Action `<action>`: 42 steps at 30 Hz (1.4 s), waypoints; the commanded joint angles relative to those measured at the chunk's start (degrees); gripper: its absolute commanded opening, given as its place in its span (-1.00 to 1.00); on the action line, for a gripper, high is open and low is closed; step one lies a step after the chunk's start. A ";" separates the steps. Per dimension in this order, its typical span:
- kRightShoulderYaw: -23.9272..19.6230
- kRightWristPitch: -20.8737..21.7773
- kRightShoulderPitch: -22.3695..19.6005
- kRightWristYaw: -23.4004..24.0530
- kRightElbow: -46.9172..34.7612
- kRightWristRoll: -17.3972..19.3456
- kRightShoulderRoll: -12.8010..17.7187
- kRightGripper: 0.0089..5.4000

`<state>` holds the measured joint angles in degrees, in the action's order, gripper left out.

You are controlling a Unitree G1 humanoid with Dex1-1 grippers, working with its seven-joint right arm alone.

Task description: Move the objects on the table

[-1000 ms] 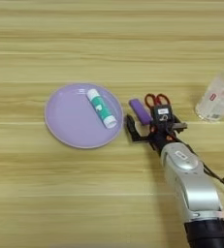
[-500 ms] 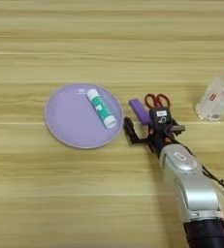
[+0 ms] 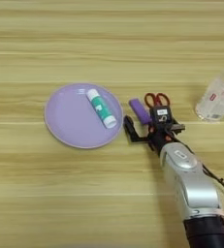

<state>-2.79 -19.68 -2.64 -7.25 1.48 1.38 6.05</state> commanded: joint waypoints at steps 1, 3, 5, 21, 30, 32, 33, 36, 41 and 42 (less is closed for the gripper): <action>-0.53 -0.63 -2.06 -0.46 -0.36 1.24 0.23 0.94; -0.59 -0.72 -2.17 -0.61 -0.06 1.32 0.20 0.87; -0.63 -0.81 -2.24 -0.71 0.12 1.35 0.18 0.78; 0.04 -0.88 -2.35 -1.42 0.83 0.77 0.70 0.15; 0.29 -1.05 -2.35 -1.76 1.05 0.82 0.89 -0.20; 0.27 -1.05 -2.34 -1.86 1.08 0.84 0.92 -0.25; 0.27 -1.04 -2.33 -1.89 1.10 0.86 0.95 -0.32; 0.29 -1.09 -2.32 -2.03 1.14 0.94 1.03 -0.41; 0.31 -1.13 -2.25 -2.07 1.05 0.98 1.06 -0.48; 0.31 -1.14 -2.23 -2.08 1.02 0.99 1.06 -0.48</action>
<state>-2.59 -20.39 -3.72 -9.34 3.07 2.26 6.46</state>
